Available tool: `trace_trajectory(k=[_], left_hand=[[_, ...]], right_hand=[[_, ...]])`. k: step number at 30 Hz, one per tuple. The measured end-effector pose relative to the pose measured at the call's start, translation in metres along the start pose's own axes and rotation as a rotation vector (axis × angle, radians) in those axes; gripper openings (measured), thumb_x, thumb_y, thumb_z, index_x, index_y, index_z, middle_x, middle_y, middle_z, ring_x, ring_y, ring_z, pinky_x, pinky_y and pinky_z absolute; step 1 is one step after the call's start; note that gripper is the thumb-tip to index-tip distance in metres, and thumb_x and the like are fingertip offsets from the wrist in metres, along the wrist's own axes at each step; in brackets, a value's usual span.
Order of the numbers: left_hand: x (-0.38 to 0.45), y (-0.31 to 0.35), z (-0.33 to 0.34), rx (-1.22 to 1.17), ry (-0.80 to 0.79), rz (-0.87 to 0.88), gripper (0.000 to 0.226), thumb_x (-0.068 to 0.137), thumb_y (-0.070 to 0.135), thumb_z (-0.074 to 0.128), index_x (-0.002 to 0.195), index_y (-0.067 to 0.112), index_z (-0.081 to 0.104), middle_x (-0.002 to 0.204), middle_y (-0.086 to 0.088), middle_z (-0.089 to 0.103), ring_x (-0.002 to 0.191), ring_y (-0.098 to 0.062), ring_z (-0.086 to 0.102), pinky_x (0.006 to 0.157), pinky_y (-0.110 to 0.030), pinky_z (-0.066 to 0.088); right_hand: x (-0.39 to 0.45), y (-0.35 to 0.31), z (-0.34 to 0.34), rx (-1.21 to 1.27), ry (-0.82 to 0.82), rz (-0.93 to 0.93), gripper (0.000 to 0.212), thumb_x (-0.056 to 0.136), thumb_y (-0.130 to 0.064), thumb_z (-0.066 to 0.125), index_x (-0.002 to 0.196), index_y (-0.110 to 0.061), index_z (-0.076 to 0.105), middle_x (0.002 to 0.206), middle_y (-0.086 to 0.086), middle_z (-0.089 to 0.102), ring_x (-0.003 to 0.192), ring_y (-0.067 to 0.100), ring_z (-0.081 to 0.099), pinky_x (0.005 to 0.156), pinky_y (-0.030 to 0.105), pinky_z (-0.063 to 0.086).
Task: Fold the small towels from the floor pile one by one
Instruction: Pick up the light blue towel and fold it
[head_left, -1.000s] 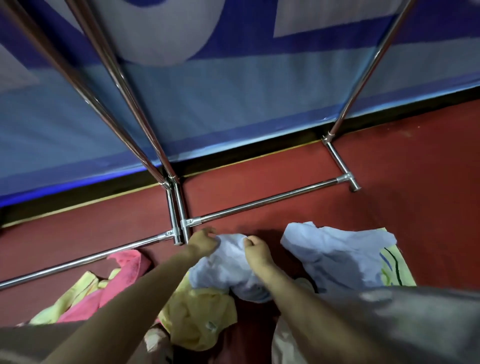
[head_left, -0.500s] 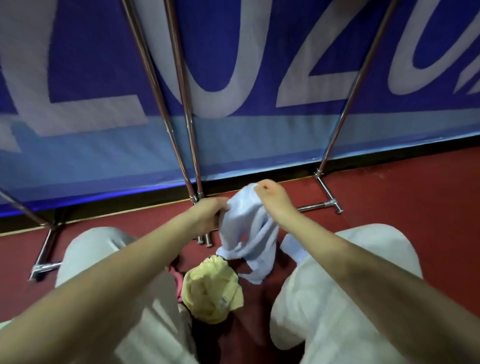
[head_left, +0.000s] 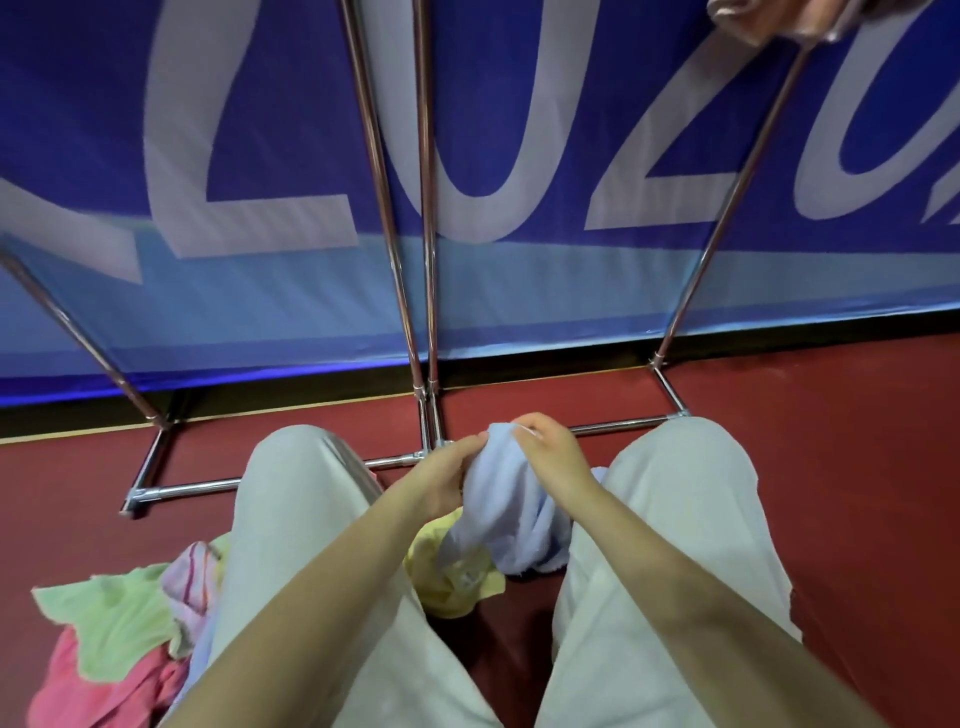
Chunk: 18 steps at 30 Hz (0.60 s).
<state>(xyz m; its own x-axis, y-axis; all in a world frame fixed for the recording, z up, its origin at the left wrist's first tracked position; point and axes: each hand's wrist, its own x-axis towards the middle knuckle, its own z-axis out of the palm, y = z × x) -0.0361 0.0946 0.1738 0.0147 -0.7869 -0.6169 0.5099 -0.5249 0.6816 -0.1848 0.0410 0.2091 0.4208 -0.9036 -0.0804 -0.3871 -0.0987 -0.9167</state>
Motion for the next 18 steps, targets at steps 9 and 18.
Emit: trace_trajectory(k=[9,18], left_hand=[[-0.018,0.003,-0.005,-0.057,0.203,0.123,0.029,0.097,0.021,0.055,0.117,0.001,0.061,0.114,-0.020,0.066,0.100,-0.028,0.062,0.081,-0.035,0.050],[-0.030,0.031,-0.017,-0.013,0.607,0.509,0.028,0.091,0.042,0.061,0.102,0.018,0.071,0.102,-0.003,0.070,0.096,-0.018,0.064,0.075,-0.026,0.050]], right_hand=[[-0.004,0.005,0.017,-0.096,-0.086,-0.077,0.005,0.092,-0.015,0.057,0.090,-0.018,0.060,0.086,-0.003,0.061,0.080,0.011,0.053,0.063,0.007,0.037],[-0.007,0.034,0.022,-0.340,-0.236,-0.071,0.037,0.089,-0.036,0.059,0.067,-0.010,0.045,0.063,0.006,0.044,0.061,0.015,0.036,0.060,0.032,0.029]])
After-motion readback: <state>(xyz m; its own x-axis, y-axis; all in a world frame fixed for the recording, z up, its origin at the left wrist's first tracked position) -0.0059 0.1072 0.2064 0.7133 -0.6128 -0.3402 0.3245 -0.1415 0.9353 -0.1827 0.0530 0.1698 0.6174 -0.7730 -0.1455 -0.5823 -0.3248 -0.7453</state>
